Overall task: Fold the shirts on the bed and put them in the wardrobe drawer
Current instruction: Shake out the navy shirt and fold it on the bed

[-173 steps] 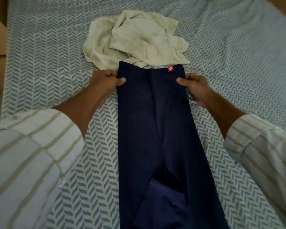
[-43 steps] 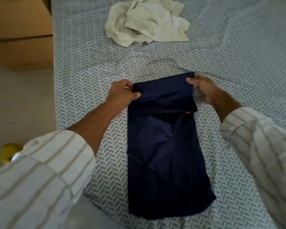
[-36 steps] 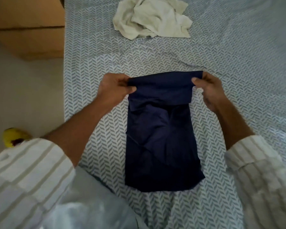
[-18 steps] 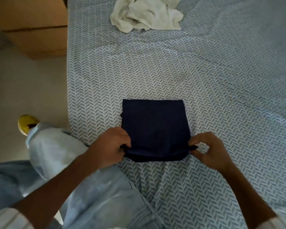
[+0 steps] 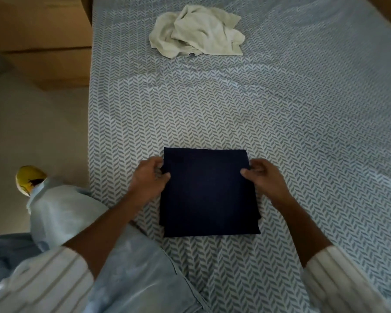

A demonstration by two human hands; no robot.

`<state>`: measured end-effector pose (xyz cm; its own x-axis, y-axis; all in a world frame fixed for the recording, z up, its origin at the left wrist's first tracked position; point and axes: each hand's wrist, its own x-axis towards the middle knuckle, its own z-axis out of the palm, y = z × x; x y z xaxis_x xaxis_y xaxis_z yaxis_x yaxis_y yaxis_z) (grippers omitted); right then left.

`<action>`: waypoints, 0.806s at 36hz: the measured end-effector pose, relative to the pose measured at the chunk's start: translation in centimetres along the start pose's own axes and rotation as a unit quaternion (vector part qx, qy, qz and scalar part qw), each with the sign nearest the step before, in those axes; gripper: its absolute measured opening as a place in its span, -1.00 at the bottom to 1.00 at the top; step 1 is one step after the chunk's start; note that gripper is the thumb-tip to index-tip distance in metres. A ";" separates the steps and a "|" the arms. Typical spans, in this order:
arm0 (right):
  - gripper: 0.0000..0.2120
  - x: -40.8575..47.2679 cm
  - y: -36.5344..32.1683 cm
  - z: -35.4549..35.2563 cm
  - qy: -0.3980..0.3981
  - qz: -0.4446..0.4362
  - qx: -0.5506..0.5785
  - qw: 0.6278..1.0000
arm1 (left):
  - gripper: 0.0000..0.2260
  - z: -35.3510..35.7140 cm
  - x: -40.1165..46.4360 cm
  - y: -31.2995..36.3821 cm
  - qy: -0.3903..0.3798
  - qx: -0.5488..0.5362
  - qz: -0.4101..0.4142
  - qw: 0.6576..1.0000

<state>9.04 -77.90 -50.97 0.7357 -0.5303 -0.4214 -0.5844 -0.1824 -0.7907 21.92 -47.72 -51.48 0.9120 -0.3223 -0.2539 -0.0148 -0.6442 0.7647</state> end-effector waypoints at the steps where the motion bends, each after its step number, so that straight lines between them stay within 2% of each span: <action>1: -0.50 1.2 -0.7 0.3 -0.009 0.029 0.034 0.999 | -0.61 0.1 0.8 0.2 -0.003 -0.038 -0.049 0.998; 3: -0.47 3.3 -1.6 0.6 -0.022 0.052 0.051 0.997 | -0.52 0.2 2.3 0.7 -0.016 -0.081 -0.103 0.991; 7: -0.60 4.6 -2.4 0.8 -0.088 0.087 0.069 0.990 | -0.45 0.3 4.0 1.4 -0.102 -0.140 -0.148 0.974; 10: -0.50 5.1 -2.2 0.4 -0.136 0.110 0.059 0.983 | -0.45 0.4 4.9 1.3 -0.162 -0.160 -0.158 0.961; 11: -0.46 5.3 -2.3 0.3 -0.146 0.117 0.054 0.981 | -0.37 0.3 5.2 1.4 -0.178 -0.148 -0.163 0.959; 13: -0.44 5.5 -2.4 0.1 -0.159 0.129 0.048 0.978 | -0.02 0.4 5.9 0.6 -0.199 -0.097 -0.171 0.960; 14: -0.46 5.4 -2.5 0.0 -0.164 0.130 0.049 0.977 | 0.09 0.5 6.2 0.2 -0.202 -0.081 -0.169 0.961; 15: -0.48 5.3 -2.5 -0.1 -0.168 0.130 0.054 0.976 | 0.06 0.6 6.1 0.1 -0.203 -0.086 -0.157 0.963; 18: -0.57 4.9 -2.2 -0.4 -0.172 0.118 0.073 0.975 | -0.49 0.2 4.4 1.5 -0.197 -0.156 -0.106 0.962; 19: -0.59 4.6 -2.2 -0.5 -0.170 0.113 0.081 0.976 | -0.57 0.1 4.0 1.5 -0.196 -0.178 -0.093 0.960; 23: -0.60 3.4 -3.6 -0.7 -0.185 0.072 0.078 0.977 | -0.60 -0.9 3.4 1.8 -0.188 -0.248 -0.077 0.947; 29: -0.60 2.8 -9.6 -1.4 -0.183 -0.011 0.081 0.980 | -0.65 -4.5 4.8 3.9 -0.114 -0.277 -0.047 0.953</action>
<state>16.28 -78.83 -43.90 0.8387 -0.1907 -0.5101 -0.5261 -0.0419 -0.8494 28.04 -48.70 -47.04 0.7845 -0.4653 -0.4099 0.3387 -0.2322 0.9118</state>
